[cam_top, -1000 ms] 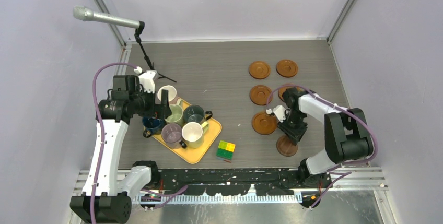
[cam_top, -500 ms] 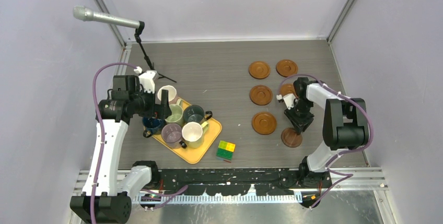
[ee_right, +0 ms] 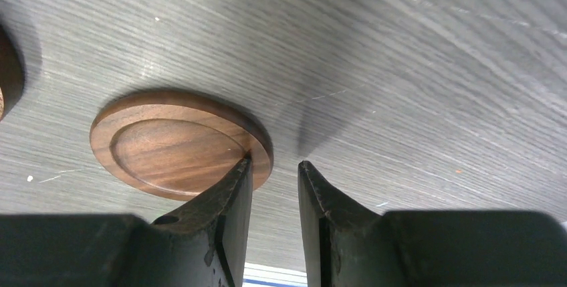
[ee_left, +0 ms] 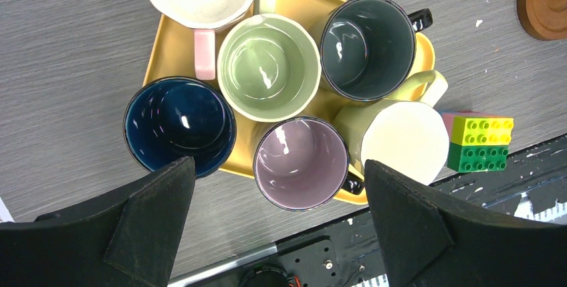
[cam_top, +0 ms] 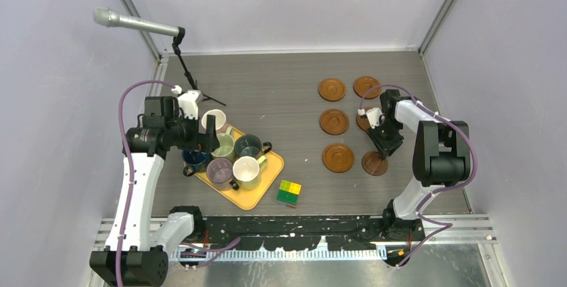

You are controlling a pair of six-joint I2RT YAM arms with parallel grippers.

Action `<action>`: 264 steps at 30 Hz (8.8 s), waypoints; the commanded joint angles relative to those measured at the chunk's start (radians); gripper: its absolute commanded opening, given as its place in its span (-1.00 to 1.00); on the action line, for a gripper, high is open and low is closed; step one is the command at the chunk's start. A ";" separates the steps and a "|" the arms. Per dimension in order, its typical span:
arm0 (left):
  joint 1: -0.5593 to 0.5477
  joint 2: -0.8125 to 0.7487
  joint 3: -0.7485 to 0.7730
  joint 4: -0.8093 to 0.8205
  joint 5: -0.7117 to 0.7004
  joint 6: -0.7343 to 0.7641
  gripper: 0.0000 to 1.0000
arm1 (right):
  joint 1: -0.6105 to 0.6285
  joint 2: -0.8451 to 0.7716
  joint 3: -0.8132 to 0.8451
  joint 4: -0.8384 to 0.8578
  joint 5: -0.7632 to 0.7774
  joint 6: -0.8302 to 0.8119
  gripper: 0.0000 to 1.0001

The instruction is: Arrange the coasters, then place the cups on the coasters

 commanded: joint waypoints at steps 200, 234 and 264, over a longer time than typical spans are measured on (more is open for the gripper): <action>0.741 0.309 -0.123 0.222 0.570 0.230 0.05 | 0.705 0.614 0.836 0.265 -0.584 0.817 -0.07; 0.742 0.346 -0.114 0.238 0.565 0.203 0.08 | 0.667 0.577 0.762 0.286 -0.310 0.886 -0.99; 0.742 0.351 -0.118 0.277 0.585 0.108 0.10 | 0.502 0.382 0.413 0.441 -0.130 1.161 -0.99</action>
